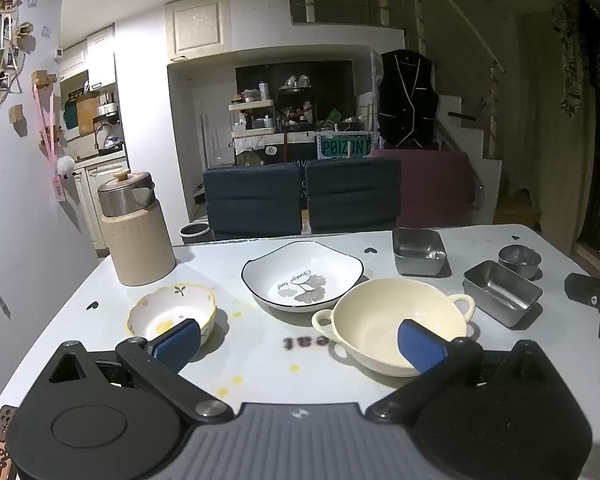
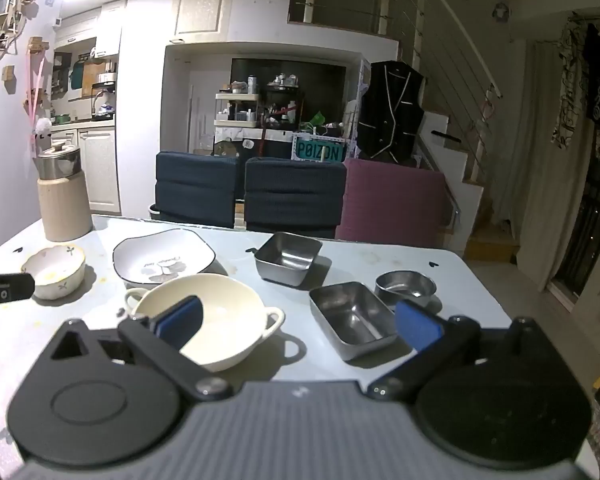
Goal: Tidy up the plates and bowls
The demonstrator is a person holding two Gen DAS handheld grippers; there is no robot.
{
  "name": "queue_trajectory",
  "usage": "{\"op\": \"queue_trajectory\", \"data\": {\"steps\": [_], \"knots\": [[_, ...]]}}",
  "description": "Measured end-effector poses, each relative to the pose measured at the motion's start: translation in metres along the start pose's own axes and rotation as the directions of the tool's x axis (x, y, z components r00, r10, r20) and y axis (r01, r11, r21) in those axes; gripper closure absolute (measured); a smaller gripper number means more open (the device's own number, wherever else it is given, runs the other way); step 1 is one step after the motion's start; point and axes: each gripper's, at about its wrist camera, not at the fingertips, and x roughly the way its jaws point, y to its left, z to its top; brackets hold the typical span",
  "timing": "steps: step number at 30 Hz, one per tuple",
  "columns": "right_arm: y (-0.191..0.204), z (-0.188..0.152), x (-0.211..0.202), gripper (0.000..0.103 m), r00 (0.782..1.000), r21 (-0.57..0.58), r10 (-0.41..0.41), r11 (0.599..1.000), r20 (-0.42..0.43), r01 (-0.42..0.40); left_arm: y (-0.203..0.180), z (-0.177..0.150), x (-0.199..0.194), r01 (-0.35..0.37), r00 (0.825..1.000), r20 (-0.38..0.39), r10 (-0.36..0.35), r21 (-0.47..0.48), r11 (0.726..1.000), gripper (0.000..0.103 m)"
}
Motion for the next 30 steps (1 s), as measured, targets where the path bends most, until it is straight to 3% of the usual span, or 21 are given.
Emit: {"op": "queue_trajectory", "data": {"steps": [30], "knots": [[0.0009,-0.0004,-0.0036,0.0,1.0,-0.002,0.002,1.0,-0.001,-0.002,-0.0001,0.0,0.0001,0.003,1.0,-0.002,-0.003,0.0,1.0,0.0]]}}
